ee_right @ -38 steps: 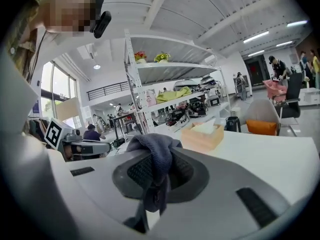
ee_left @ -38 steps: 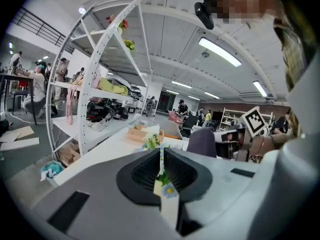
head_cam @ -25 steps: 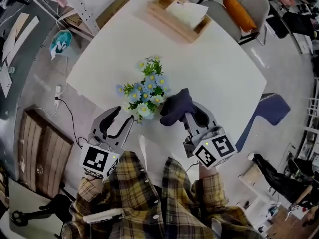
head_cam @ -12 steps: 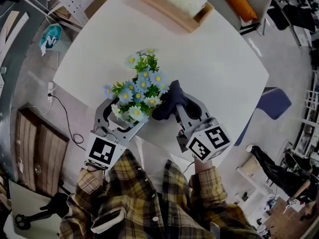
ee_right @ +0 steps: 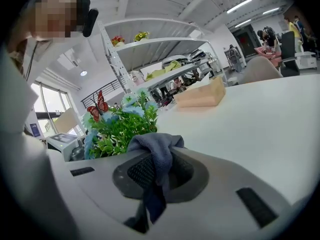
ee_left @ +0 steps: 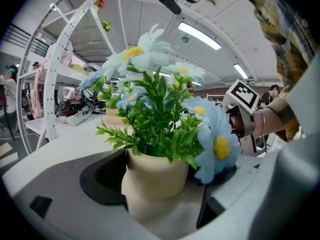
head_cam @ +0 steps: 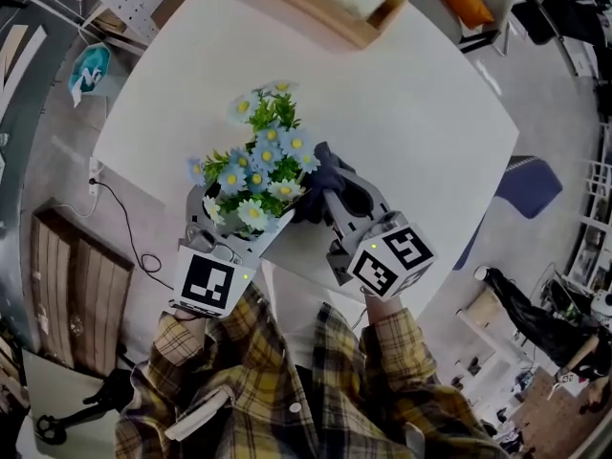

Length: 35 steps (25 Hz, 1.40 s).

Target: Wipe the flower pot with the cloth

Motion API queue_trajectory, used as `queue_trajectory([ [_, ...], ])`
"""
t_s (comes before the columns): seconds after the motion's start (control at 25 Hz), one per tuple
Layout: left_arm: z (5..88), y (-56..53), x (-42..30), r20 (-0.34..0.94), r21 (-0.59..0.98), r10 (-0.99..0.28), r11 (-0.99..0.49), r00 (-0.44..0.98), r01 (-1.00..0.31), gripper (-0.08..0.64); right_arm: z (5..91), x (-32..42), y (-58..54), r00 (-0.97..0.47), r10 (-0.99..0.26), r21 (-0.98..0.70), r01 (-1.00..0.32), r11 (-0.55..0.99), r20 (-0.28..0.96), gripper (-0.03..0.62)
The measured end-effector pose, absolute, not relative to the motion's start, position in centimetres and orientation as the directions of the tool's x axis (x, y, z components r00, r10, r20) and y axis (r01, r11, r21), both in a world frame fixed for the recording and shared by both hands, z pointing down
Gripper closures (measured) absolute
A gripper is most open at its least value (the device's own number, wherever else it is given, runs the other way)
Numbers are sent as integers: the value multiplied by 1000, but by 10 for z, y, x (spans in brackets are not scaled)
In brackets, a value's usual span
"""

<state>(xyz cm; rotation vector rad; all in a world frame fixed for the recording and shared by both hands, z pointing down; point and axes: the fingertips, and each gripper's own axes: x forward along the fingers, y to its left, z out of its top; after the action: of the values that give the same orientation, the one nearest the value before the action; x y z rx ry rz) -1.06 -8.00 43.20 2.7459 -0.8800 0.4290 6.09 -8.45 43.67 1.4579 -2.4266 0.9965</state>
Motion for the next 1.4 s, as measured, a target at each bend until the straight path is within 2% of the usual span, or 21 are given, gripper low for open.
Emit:
queue_trajectory([
  [0.2, 432, -85, -14, 325, 109, -562, -776, 760, -621, 149, 439, 59, -83, -515, -742, -484, -825, 293, 429, 568],
  [0.84, 434, -86, -18, 347, 91, -448, -858, 824, -505, 161, 444, 69, -100, -525, -715, -509, -817, 271, 462, 568],
  [1.12, 431, -81, 1, 355, 80, -297, -935, 886, -345, 161, 447, 92, -125, -569, -657, -501, -804, 320, 495, 568],
  [1.4, 437, -63, 11, 352, 118, -29, -990, 935, -75, 161, 452, 89, -134, -694, -482, -512, -720, 468, 536, 569],
])
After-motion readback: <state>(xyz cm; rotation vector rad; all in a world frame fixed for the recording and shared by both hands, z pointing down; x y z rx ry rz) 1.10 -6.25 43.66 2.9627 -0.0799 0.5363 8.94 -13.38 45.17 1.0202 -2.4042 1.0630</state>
